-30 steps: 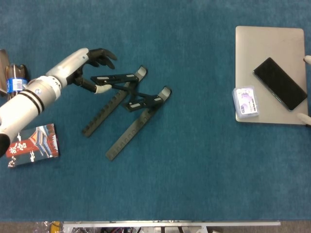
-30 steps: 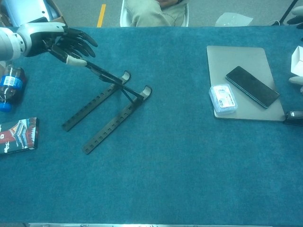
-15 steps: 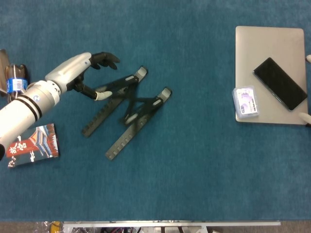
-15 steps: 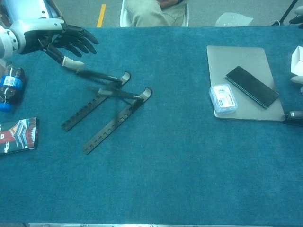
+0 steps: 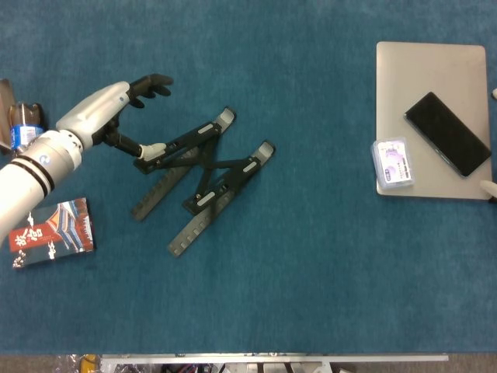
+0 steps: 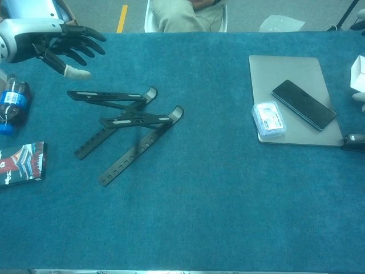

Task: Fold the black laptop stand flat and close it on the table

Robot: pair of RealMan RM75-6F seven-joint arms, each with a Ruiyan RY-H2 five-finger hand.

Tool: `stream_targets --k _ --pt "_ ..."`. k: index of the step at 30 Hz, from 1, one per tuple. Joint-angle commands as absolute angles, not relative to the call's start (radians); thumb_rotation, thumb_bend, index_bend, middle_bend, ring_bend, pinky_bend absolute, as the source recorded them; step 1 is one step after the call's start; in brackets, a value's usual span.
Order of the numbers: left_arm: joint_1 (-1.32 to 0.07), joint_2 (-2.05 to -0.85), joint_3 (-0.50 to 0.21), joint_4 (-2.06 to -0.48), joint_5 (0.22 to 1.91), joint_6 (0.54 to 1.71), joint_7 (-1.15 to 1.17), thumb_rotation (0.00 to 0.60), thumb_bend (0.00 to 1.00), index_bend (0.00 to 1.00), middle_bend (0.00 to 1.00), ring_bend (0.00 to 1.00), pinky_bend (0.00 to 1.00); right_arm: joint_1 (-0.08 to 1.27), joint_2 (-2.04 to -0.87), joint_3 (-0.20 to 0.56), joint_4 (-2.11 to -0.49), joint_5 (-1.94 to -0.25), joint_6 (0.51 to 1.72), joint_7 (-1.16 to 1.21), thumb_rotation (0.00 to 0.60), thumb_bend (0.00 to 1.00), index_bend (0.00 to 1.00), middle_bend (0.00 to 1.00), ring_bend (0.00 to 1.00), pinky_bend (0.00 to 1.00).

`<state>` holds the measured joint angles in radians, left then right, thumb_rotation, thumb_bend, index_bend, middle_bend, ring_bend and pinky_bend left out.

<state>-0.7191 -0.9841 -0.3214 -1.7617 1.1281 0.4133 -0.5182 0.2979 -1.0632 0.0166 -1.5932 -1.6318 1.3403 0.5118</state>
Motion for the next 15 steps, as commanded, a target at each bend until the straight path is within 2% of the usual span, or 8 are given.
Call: stream_targets --k 1,7,12,15 --pt "-0.715 -0.968 -0.306 -1.783 1.108 0.423 -0.510 0.600 0.25 0.07 0.15 0.13 0.19 0.300 -1.065 0.016 -1.590 -1.632 1.339 0.516 0.600 0.09 0.08 0.15 0.14 0.22" --pt "-0.695 -0.946 -0.296 -1.825 1.071 0.443 -0.535 0.600 0.25 0.00 0.10 0.11 0.19 0.303 -1.068 0.015 -1.584 -1.638 1.339 0.525 0.600 0.09 0.08 0.15 0.14 0.22" --pt "-0.667 -0.910 -0.297 -1.853 1.071 0.419 -0.588 0.599 0.25 0.00 0.05 0.06 0.18 0.301 -1.066 0.022 -1.582 -1.642 1.360 0.534 0.600 0.09 0.08 0.15 0.14 0.22" --pt "-0.652 -0.888 -0.291 -1.857 1.091 0.402 -0.602 0.560 0.25 0.00 0.00 0.02 0.17 0.298 -1.063 0.027 -1.583 -1.643 1.375 0.537 0.600 0.09 0.08 0.15 0.14 0.22"
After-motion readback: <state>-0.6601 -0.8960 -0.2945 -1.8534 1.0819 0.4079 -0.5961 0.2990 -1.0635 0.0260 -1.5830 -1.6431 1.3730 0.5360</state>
